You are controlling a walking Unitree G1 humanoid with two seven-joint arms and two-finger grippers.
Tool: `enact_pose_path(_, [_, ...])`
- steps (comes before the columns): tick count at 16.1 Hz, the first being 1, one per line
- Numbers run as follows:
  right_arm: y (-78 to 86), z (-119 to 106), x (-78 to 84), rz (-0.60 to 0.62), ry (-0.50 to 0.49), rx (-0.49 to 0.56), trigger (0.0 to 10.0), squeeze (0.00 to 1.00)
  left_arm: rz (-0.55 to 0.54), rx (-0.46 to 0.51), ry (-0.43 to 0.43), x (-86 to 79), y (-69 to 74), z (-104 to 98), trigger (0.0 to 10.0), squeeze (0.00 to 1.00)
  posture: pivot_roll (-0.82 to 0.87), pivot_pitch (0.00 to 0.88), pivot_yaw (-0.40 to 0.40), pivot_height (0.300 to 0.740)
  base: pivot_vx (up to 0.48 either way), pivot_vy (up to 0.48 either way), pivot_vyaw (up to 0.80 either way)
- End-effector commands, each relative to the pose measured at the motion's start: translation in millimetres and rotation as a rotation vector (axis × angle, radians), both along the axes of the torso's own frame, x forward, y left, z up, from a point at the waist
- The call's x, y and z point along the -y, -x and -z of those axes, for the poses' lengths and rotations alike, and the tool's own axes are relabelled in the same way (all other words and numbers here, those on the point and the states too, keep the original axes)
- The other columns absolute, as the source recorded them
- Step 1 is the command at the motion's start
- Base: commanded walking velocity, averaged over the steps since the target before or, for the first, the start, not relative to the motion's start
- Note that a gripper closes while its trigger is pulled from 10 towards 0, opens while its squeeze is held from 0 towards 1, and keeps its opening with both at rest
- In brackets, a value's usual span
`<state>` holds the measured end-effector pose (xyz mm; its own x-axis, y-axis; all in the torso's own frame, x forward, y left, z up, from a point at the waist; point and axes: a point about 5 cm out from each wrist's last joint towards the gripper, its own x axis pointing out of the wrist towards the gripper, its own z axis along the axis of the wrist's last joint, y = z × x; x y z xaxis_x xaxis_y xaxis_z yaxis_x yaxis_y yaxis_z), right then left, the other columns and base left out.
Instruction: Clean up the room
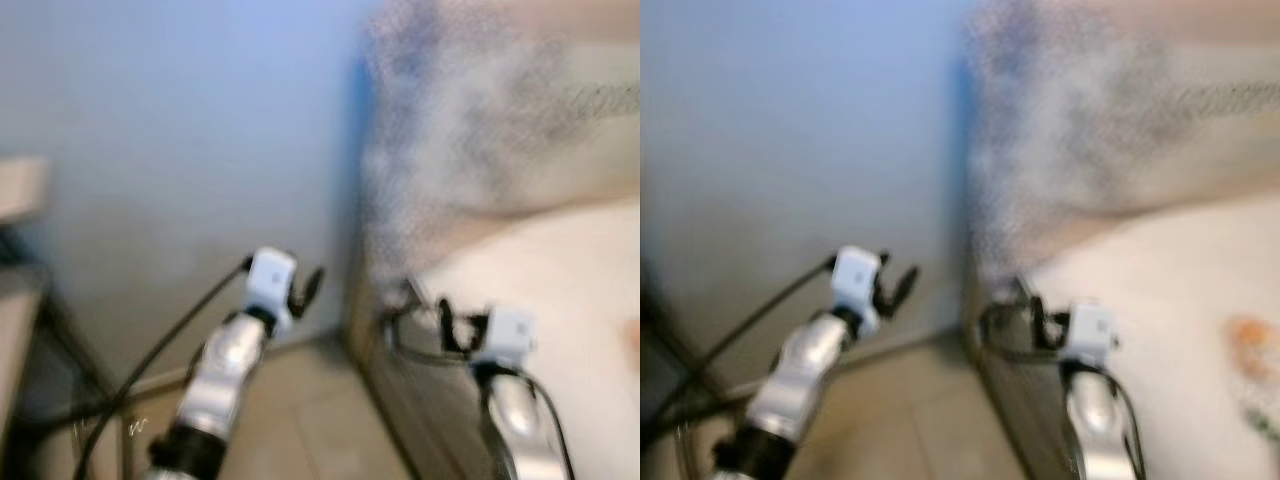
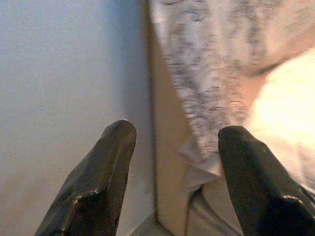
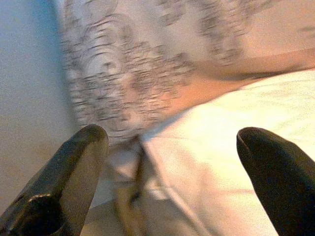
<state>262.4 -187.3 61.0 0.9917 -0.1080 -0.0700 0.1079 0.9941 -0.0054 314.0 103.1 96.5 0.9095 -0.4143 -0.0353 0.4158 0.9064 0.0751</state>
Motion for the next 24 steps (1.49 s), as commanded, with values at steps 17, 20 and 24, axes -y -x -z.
enact_pose_path(17, [5.5,8.3,9.7,0.028,-0.024,0.001,10.0,0.00,-0.003,-0.010,0.086,-9.6,0.3,8.2,10.0,0.00,0.17,0.000,0.002,0.740,0.000,0.113,-0.76])
enact_pose_path(20, [6.2,9.8,11.4,0.025,-0.017,-0.006,10.0,0.00,-0.010,-0.002,0.023,-9.1,-2.0,9.4,10.0,0.00,0.16,0.000,0.000,0.740,0.000,0.320,-0.76])
enact_pose_path(24, [0.7,5.3,10.0,0.017,-0.011,0.016,10.0,0.00,-0.035,0.012,0.049,-3.7,-4.6,6.7,10.0,0.00,0.16,0.000,-0.008,0.740,0.140,-0.194,-0.38])
